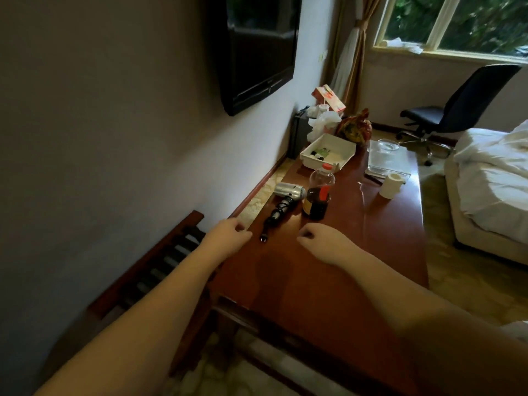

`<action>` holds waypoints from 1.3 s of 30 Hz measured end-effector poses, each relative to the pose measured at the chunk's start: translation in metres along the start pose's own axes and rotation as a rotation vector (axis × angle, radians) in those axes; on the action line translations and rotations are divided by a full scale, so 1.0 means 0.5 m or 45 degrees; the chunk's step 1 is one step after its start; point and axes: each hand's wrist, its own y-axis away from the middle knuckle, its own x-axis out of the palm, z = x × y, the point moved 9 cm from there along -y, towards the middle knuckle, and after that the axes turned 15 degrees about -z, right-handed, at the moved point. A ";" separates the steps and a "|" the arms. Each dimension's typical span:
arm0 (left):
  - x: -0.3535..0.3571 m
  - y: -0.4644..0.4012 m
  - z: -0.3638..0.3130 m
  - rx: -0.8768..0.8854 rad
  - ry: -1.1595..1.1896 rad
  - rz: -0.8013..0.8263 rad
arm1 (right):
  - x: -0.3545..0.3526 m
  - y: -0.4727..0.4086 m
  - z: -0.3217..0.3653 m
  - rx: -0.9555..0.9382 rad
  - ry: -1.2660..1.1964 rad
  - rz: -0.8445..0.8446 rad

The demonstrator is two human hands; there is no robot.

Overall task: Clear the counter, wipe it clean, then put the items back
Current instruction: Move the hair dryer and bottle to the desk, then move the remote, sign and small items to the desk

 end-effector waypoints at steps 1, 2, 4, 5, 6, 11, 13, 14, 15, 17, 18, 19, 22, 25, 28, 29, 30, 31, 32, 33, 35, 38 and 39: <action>-0.024 0.040 0.005 -0.006 0.000 -0.024 | -0.003 0.032 0.024 -0.051 0.009 0.009; -0.047 0.081 0.010 -0.012 0.007 -0.045 | -0.005 0.064 0.048 -0.101 0.021 0.020; -0.094 0.163 0.021 -0.030 0.018 -0.092 | -0.006 0.128 0.095 -0.200 0.039 0.038; -0.117 0.201 0.031 -0.049 0.021 -0.121 | -0.006 0.159 0.118 -0.249 0.041 0.048; -0.141 0.241 0.040 -0.071 0.028 -0.151 | -0.005 0.191 0.142 -0.301 0.043 0.056; -0.260 0.430 0.106 -0.188 0.029 -0.334 | 0.024 0.324 0.256 -0.494 -0.007 0.157; -0.306 0.504 0.145 -0.261 0.051 -0.394 | 0.050 0.365 0.305 -0.568 -0.029 0.223; -0.330 0.540 0.166 -0.298 0.041 -0.427 | 0.062 0.385 0.334 -0.613 -0.028 0.251; -0.354 0.575 0.190 -0.341 0.025 -0.464 | 0.074 0.405 0.363 -0.652 -0.022 0.280; -0.401 0.643 0.234 -0.418 -0.012 -0.542 | 0.096 0.447 0.422 -0.732 -0.022 0.337; -0.423 0.674 0.256 -0.461 -0.028 -0.582 | 0.108 0.466 0.449 -0.773 -0.023 0.362; -0.445 0.707 0.278 -0.507 -0.042 -0.631 | 0.121 0.486 0.477 -0.816 -0.015 0.385; -0.507 0.806 0.336 -0.648 -0.082 -0.787 | 0.165 0.545 0.559 -0.942 0.015 0.417; -0.560 0.903 0.390 -0.741 -0.068 -0.903 | 0.211 0.608 0.637 -1.034 -0.020 0.432; -0.617 0.999 0.439 -0.812 -0.040 -0.996 | 0.250 0.684 0.719 -1.119 -0.083 0.457; -0.635 1.029 0.454 -0.838 -0.027 -1.024 | 0.259 0.709 0.746 -1.144 -0.109 0.461; -0.653 1.059 0.468 -0.862 -0.012 -1.050 | 0.265 0.734 0.774 -1.174 -0.136 0.465; -0.672 1.089 0.484 -0.879 0.004 -1.076 | 0.270 0.759 0.804 -1.207 -0.166 0.471; -0.692 1.118 0.498 -0.882 0.015 -1.104 | 0.274 0.784 0.835 -1.241 -0.197 0.478; -0.715 1.146 0.513 -0.876 0.018 -1.136 | 0.276 0.807 0.868 -1.272 -0.231 0.484; -0.766 1.201 0.546 -0.864 0.013 -1.224 | 0.277 0.851 0.934 -1.323 -0.295 0.481; -0.854 1.274 0.599 -0.849 0.004 -1.365 | 0.272 0.910 1.035 -1.369 -0.383 0.441; -0.885 1.293 0.618 -0.842 0.004 -1.404 | 0.269 0.926 1.069 -1.383 -0.411 0.411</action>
